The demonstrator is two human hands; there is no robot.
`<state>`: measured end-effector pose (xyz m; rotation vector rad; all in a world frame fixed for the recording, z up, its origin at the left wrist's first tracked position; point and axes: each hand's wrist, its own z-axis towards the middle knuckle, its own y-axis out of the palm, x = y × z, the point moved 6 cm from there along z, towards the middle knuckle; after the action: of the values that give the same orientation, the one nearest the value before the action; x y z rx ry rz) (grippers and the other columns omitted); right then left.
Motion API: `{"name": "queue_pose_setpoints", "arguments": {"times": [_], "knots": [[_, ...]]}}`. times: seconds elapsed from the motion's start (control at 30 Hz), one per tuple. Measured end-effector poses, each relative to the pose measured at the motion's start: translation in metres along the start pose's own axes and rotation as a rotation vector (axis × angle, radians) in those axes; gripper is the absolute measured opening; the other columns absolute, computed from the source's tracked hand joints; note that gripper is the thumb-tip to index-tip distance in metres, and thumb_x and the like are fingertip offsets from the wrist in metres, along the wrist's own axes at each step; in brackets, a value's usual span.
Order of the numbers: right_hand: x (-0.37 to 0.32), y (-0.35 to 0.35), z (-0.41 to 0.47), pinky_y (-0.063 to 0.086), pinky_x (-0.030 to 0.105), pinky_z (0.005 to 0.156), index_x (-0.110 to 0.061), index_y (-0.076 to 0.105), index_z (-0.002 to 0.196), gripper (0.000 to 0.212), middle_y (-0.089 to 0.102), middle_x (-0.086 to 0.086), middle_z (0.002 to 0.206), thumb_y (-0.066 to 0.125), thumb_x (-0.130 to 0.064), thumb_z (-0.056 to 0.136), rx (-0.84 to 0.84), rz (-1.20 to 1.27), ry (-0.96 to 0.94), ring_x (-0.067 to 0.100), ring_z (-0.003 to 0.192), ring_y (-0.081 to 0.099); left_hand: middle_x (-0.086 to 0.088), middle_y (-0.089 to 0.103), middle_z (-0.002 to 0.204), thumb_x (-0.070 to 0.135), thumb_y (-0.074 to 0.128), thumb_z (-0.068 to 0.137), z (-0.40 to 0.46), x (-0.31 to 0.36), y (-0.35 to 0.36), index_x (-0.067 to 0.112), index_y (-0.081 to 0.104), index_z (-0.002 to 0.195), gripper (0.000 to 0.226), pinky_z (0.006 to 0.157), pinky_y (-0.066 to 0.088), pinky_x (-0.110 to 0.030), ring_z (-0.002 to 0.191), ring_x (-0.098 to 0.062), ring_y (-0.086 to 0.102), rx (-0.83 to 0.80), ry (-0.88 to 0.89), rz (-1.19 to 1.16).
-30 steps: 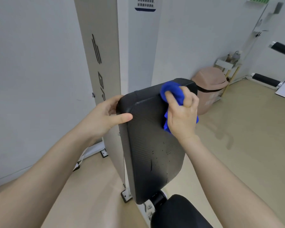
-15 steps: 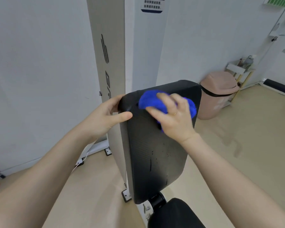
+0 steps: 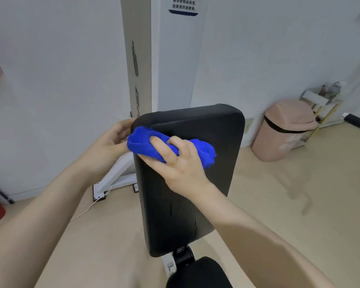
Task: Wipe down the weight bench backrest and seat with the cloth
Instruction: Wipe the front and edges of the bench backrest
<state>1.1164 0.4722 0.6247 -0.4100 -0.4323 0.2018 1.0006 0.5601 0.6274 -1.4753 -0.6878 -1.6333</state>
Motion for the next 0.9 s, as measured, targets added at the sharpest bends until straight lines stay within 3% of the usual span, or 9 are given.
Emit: {"name": "queue_pose_setpoints", "arguments": {"times": [0.1, 0.23, 0.33, 0.47, 0.53, 0.6, 0.67, 0.73, 0.9], "knots": [[0.054, -0.01, -0.016, 0.038, 0.034, 0.062, -0.029, 0.056, 0.117, 0.057, 0.041, 0.0, 0.123, 0.047, 0.006, 0.073, 0.04, -0.088, -0.032, 0.026, 0.09, 0.04, 0.003, 0.06, 0.128, 0.033, 0.063, 0.065, -0.003, 0.001, 0.005, 0.019, 0.048, 0.13, 0.068, 0.094, 0.041, -0.03, 0.118, -0.012, 0.054, 0.0, -0.005, -0.044], [0.097, -0.016, -0.036, 0.045, 0.038, 0.069, -0.033, 0.047, 0.125, 0.071, 0.036, -0.003, 0.128, 0.049, 0.01, 0.069, 0.039, -0.192, 0.368, 0.026, 0.096, 0.037, 0.005, 0.058, 0.13, 0.03, 0.059, 0.073, -0.004, 0.001, 0.011, 0.021, 0.047, 0.13, 0.059, 0.107, 0.035, -0.035, 0.124, -0.012, 0.05, 0.06, 0.018, -0.058], [0.063, -0.01, -0.027, 0.04, 0.039, 0.072, -0.031, 0.035, 0.133, 0.079, 0.035, -0.002, 0.133, 0.05, 0.011, 0.067, 0.081, -0.093, 0.527, 0.026, 0.097, 0.038, 0.0, 0.057, 0.132, 0.027, 0.063, 0.077, -0.006, -0.003, 0.014, 0.015, 0.045, 0.134, 0.061, 0.106, 0.036, -0.031, 0.125, -0.015, 0.05, 0.077, 0.018, -0.102], [-0.03, 0.003, -0.025, 0.041, 0.037, 0.069, -0.028, 0.038, 0.13, 0.049, 0.063, -0.005, 0.122, 0.035, -0.002, 0.088, 0.042, 0.127, 0.103, 0.025, 0.092, 0.044, 0.007, 0.065, 0.12, 0.019, 0.054, 0.084, -0.009, -0.006, 0.017, 0.019, 0.049, 0.129, 0.046, 0.095, 0.046, -0.023, 0.113, -0.01, 0.058, 0.118, -0.001, -0.162], [-0.049, 0.01, -0.044, 0.044, 0.037, 0.072, -0.028, 0.046, 0.129, 0.045, 0.064, -0.007, 0.12, 0.036, -0.008, 0.09, -0.063, 0.111, -0.112, 0.023, 0.097, 0.044, 0.0, 0.059, 0.13, 0.022, 0.053, 0.085, -0.01, -0.005, 0.016, 0.017, 0.046, 0.134, 0.05, 0.102, 0.039, -0.03, 0.119, -0.014, 0.053, 0.126, 0.006, -0.123], [-0.035, 0.009, -0.053, 0.041, 0.037, 0.073, -0.025, 0.057, 0.124, 0.042, 0.063, -0.006, 0.123, 0.039, -0.007, 0.09, -0.076, 0.101, -0.191, 0.023, 0.098, 0.044, -0.007, 0.052, 0.139, 0.031, 0.063, 0.08, -0.01, -0.003, 0.016, 0.014, 0.042, 0.138, 0.064, 0.104, 0.034, -0.034, 0.125, -0.018, 0.049, 0.114, 0.01, -0.097], [0.004, -0.001, -0.049, 0.037, 0.037, 0.066, -0.024, 0.061, 0.12, 0.043, 0.063, -0.003, 0.123, 0.045, -0.002, 0.087, -0.007, 0.072, -0.103, 0.026, 0.093, 0.045, -0.006, 0.052, 0.139, 0.034, 0.067, 0.077, -0.009, -0.003, 0.016, 0.013, 0.041, 0.138, 0.07, 0.104, 0.034, -0.033, 0.125, -0.018, 0.049, 0.111, -0.001, -0.111], [0.051, -0.012, -0.05, 0.036, 0.036, 0.063, -0.024, 0.059, 0.12, 0.049, 0.056, -0.001, 0.126, 0.044, 0.006, 0.084, 0.07, -0.006, 0.056, 0.027, 0.09, 0.044, -0.002, 0.054, 0.135, 0.025, 0.057, 0.083, -0.008, -0.005, 0.016, 0.013, 0.042, 0.138, 0.058, 0.103, 0.035, -0.031, 0.124, -0.016, 0.049, 0.115, 0.002, -0.113], [0.108, -0.016, -0.073, 0.043, 0.044, 0.076, -0.025, 0.043, 0.129, 0.081, 0.036, 0.0, 0.133, 0.05, 0.018, 0.061, 0.011, -0.201, 0.488, 0.027, 0.1, 0.039, 0.003, 0.056, 0.133, 0.022, 0.051, 0.084, -0.009, -0.008, 0.019, 0.016, 0.042, 0.137, 0.054, 0.102, 0.033, -0.028, 0.124, -0.012, 0.049, 0.144, 0.014, -0.15]]}}
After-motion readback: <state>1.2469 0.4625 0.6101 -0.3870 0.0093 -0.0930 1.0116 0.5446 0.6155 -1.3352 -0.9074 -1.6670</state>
